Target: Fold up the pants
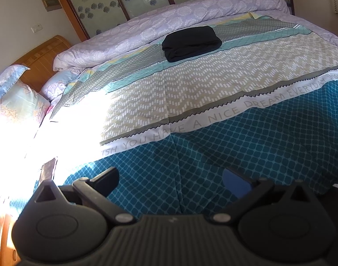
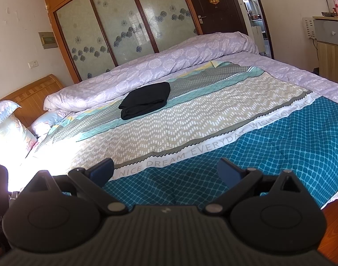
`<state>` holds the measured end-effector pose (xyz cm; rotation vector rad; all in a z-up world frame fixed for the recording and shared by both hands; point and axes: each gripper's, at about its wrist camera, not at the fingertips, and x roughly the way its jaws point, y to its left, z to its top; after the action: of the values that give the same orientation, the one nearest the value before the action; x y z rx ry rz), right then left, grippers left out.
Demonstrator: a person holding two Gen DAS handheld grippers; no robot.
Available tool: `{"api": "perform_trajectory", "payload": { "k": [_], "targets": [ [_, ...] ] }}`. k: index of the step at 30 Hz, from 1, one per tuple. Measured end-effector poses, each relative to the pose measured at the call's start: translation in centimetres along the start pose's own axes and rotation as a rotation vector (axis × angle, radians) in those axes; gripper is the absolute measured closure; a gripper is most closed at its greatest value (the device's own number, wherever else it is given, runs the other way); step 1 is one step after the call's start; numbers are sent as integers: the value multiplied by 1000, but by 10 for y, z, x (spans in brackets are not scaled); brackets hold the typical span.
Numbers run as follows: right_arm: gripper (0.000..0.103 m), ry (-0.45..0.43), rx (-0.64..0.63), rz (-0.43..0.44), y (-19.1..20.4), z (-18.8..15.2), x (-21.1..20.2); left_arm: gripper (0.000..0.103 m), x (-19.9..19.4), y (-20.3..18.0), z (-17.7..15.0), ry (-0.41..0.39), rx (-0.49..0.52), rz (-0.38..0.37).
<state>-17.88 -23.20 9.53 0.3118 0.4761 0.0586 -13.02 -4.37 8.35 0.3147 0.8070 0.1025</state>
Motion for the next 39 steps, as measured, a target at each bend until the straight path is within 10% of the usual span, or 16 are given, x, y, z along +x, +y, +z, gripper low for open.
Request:
{"api": "perform_trajectory", "payload": {
  "k": [39],
  "targets": [
    [2, 3, -3, 5, 0, 0, 0, 0, 2, 0, -2, 20, -4, -23]
  ]
}}
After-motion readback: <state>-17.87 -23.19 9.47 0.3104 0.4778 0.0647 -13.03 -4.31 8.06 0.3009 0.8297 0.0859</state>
